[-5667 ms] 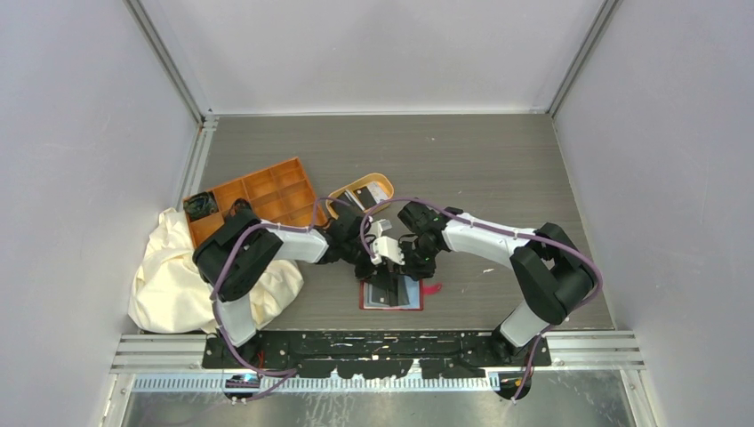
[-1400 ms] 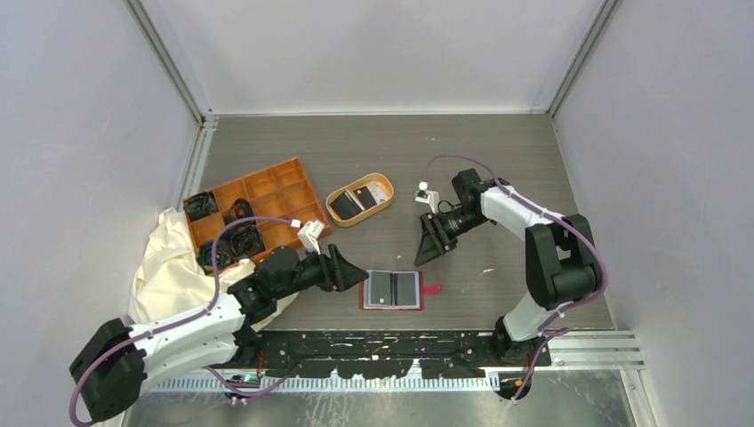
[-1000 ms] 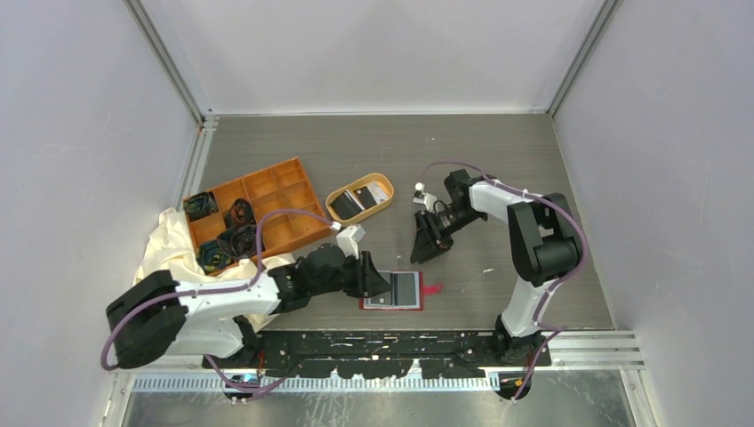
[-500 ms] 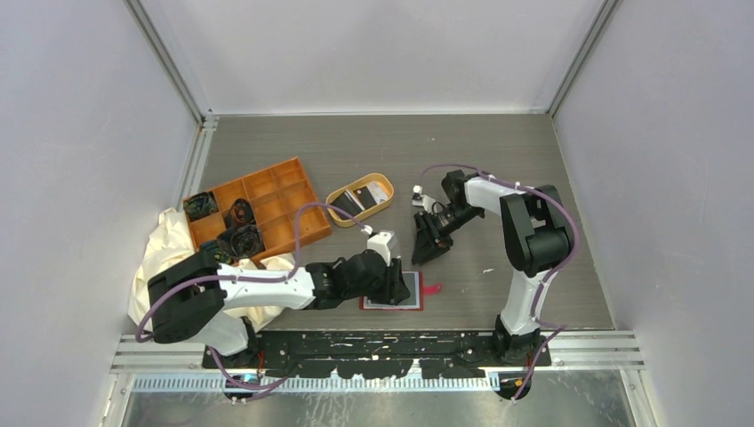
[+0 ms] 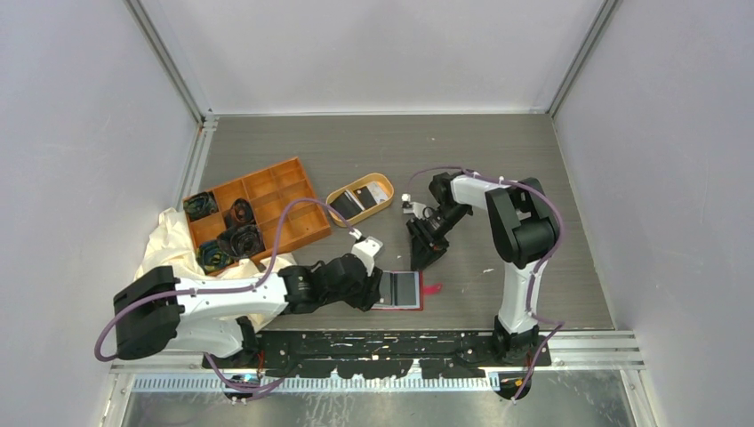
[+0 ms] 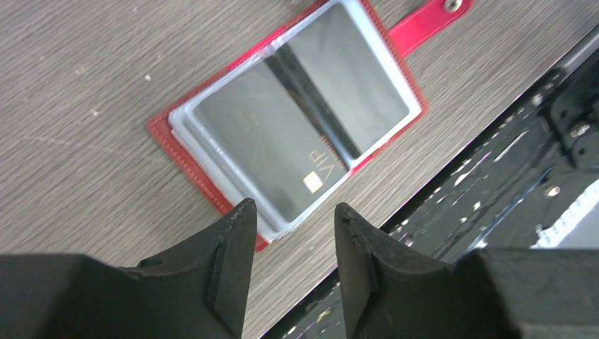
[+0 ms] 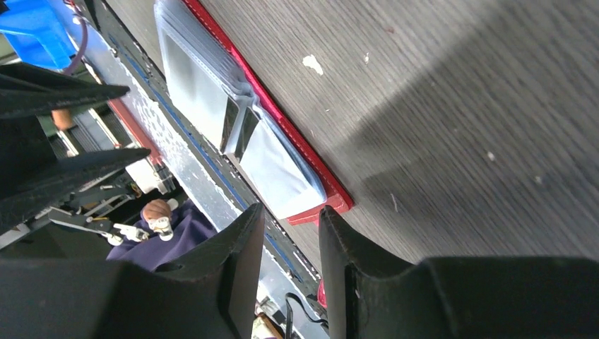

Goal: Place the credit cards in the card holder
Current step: Turn over the card slot in the card holder.

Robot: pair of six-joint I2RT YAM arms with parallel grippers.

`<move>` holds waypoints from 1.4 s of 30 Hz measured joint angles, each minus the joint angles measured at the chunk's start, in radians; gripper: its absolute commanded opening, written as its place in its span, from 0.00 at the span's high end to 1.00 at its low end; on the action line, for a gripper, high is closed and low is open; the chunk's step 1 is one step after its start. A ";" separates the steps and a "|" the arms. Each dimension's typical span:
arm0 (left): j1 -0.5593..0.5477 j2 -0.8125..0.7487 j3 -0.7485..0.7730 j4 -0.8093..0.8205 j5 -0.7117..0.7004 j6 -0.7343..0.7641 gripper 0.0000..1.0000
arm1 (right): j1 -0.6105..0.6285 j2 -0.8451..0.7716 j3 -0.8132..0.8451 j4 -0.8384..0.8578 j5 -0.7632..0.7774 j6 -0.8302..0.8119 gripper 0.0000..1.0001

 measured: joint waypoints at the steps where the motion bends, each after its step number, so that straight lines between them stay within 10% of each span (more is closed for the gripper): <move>1: 0.000 -0.009 -0.009 -0.010 -0.001 0.017 0.53 | 0.004 0.006 0.003 -0.003 0.005 -0.002 0.59; 42: 0.032 0.113 -0.079 0.136 0.099 -0.034 0.52 | 0.034 0.047 0.060 -0.149 -0.175 -0.125 0.59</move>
